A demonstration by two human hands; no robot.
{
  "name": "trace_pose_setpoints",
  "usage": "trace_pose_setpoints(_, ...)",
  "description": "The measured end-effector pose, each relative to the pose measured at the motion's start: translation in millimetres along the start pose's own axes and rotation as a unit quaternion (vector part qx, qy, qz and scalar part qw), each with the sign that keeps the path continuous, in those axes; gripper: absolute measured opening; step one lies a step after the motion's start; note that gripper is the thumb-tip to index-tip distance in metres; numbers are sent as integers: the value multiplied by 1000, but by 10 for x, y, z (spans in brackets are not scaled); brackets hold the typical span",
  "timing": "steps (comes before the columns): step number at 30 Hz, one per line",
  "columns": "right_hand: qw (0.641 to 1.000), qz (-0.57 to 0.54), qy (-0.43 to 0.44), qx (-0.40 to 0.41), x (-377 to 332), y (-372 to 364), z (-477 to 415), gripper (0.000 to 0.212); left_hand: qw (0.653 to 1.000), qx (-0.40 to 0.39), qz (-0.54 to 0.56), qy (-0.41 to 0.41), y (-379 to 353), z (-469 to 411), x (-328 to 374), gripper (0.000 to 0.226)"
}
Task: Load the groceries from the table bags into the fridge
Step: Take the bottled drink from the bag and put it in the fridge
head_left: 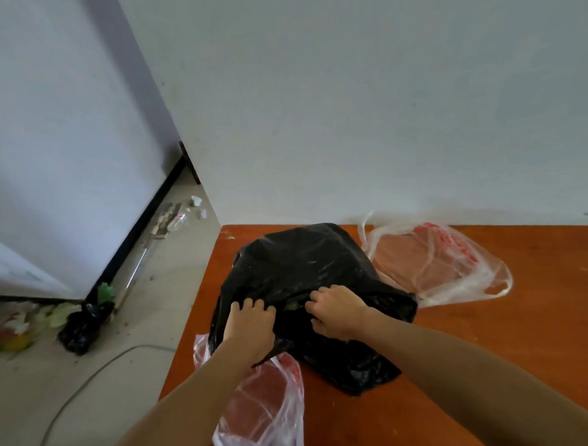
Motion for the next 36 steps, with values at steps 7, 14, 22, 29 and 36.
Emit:
trace_pose_setpoints(7,998,-59,14,20,313,-75,-956,59,997,-23,36,63,-237,-648,-783,63)
trace_pose_setpoints(14,982,-147,-65,-97,909,-385,-1407,99,986,-48,155,48,-644,-1145,-1094,100)
trace_pose_setpoints(22,975,-72,-26,-207,662,-641,-1543,127,972,-87,216,18,-1241,-1331,-1019,91)
trace_pose_setpoints(29,981,-82,-67,-165,665,-615,-1530,118,970,-52,237,-13,-1232,-1482,-1060,73)
trace_pose_setpoints(36,975,-147,-161,-46,846,-110,-1382,110,961,-95,258,-39,-1105,-1490,-1103,58)
Point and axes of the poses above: each hand's wrist, its own z-axis away from the middle knuckle, its own y-axis out of the back of the hand, x = y × z, the point moved 9 cm from there along -z, towards the middle knuckle
